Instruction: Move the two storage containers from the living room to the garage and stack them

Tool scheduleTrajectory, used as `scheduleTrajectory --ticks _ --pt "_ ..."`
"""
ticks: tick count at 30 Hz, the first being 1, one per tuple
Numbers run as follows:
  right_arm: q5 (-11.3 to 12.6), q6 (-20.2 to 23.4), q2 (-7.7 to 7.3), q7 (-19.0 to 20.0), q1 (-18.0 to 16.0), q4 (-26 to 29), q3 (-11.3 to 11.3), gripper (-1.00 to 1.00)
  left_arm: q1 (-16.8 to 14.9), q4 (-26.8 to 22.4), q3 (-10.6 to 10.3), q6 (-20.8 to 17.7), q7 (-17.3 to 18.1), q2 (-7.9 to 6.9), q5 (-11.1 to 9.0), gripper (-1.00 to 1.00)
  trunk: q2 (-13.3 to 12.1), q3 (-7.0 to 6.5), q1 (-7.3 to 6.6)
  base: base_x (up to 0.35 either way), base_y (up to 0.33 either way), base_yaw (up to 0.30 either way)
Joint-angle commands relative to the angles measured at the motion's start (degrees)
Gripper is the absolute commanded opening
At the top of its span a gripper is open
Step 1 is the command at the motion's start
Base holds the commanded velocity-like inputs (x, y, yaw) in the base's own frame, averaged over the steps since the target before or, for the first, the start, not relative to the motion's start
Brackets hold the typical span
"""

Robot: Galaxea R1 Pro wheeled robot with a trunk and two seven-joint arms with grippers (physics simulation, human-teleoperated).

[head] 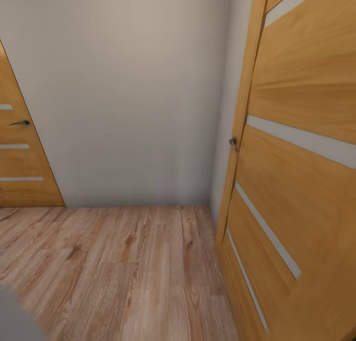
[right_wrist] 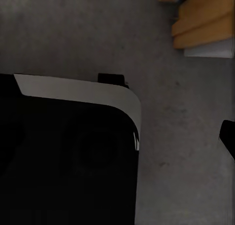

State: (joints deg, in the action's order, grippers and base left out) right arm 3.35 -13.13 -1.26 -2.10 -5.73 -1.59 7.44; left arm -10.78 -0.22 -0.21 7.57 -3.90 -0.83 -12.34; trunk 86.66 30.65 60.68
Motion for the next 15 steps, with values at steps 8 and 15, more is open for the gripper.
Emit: scheduleTrajectory --ticks 8,15 --pt "0.5 -0.3 -0.02 -0.3 -0.1 -0.2 0.3 1.0 0.0 0.0 -0.1 0.2 -0.1 0.03 -0.3 1.0 0.0 0.06 0.03 0.232 0.0 0.097" --pt "0.6 -0.3 -0.06 -0.3 -0.1 -0.2 0.2 1.0 0.0 0.0 -0.1 0.3 -0.1 0.04 -0.2 1.0 0.0 0.06 0.03 0.02 0.0 0.209"
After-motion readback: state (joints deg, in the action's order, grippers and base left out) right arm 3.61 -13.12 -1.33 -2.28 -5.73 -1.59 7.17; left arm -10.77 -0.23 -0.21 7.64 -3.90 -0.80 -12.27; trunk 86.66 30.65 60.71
